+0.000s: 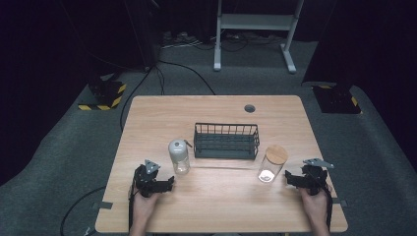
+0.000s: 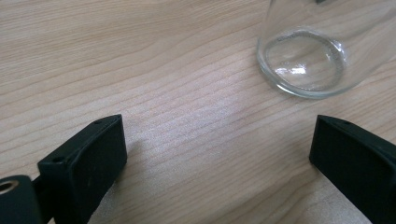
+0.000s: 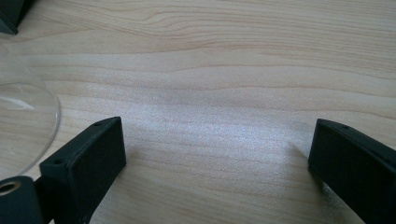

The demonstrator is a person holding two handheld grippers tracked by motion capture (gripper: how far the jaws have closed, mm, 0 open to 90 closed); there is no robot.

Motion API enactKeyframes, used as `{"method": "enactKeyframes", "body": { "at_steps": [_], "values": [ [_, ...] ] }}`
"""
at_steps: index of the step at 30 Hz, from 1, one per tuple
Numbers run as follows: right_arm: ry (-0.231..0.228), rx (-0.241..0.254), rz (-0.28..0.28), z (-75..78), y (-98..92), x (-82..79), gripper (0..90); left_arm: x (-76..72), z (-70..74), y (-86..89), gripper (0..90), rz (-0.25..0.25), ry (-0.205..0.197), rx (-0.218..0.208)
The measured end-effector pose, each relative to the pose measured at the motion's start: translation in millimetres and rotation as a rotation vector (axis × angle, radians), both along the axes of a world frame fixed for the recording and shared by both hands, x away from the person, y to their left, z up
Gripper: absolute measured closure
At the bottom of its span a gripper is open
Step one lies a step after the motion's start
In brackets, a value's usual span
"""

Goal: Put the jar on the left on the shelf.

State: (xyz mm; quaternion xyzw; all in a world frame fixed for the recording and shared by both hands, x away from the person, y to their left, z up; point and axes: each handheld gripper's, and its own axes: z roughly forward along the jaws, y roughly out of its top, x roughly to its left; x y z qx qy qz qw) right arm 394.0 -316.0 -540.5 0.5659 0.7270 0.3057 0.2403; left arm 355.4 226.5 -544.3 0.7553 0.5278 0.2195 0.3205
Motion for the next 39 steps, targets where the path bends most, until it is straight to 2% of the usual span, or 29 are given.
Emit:
{"method": "enactKeyframes", "body": {
  "at_steps": [15,24,29,39],
  "values": [
    [0.000,0.000,-0.001,0.0,0.0,0.0,3.5,1.3,0.0,-1.8,0.7,0.000,0.010,0.005],
    [0.000,-0.002,-0.001,0.0,0.1,-0.1,3.5,-3.2,0.7,-0.7,0.3,-0.015,0.004,-0.061],
    [0.000,-0.002,-0.001,0.0,0.1,-0.1,3.5,-8.7,6.8,-6.5,0.7,-0.037,-0.027,-0.068],
    [0.000,-0.002,-0.001,0.0,0.2,-0.1,3.5,-15.4,15.5,-16.4,1.1,-0.074,-0.063,-0.087]
  ]
}}
